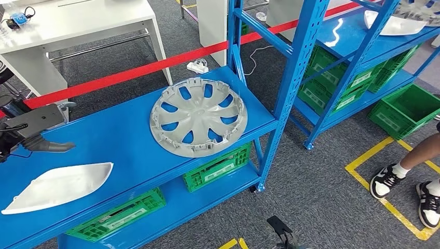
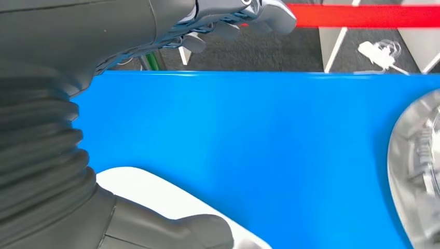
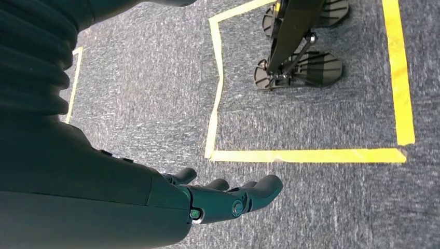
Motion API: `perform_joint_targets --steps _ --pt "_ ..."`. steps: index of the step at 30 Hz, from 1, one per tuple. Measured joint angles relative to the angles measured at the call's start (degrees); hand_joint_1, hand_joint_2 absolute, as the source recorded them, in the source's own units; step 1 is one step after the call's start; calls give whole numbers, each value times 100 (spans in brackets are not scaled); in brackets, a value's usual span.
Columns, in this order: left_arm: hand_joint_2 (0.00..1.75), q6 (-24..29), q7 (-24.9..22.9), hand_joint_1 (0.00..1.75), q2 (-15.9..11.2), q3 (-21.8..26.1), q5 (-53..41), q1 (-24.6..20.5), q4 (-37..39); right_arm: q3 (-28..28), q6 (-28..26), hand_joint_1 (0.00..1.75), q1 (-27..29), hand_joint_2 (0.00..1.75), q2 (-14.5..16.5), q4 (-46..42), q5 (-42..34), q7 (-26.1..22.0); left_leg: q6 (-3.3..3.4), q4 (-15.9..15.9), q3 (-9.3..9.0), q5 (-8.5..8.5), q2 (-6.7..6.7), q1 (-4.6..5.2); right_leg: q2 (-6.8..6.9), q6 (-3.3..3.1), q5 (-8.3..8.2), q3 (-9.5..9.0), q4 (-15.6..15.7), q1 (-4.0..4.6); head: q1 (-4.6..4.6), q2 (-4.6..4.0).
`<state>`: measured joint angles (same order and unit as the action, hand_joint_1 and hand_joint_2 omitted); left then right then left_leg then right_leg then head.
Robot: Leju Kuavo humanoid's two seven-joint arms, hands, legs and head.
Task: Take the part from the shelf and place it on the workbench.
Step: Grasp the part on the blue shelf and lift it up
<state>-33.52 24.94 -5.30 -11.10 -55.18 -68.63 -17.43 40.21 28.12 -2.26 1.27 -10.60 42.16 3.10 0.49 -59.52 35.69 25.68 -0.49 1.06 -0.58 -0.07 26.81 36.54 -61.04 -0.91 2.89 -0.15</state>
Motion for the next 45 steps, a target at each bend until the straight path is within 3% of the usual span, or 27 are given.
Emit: perform_joint_targets --steps 10,18,25,45 --pt "175 -506 568 0 -346 -390 41 -40 -148 70 1 0 4 175 0 0 -51 7 -113 50 -31 -22 5 -5 6 -41 7 -14 1 5 2 0" --pt "175 -632 652 0 -716 -823 321 -11 -273 173 1 0 29 175 0 0 -87 7 -114 49 -30 -22 6 -7 5 -38 -1 -30 30 -4 2 0" --pt "175 -435 699 0 -1037 -1225 551 325 -307 225 1 0 35 175 0 0 -84 30 -109 49 -31 -19 1 -6 6 -32 -5 -44 50 -5 2 0" --pt "175 15 655 0 -1112 -1576 796 717 -348 336 1 0 33 175 3 0 -114 101 -99 49 -30 -13 1 -6 10 -19 -12 -55 71 -5 2 0"
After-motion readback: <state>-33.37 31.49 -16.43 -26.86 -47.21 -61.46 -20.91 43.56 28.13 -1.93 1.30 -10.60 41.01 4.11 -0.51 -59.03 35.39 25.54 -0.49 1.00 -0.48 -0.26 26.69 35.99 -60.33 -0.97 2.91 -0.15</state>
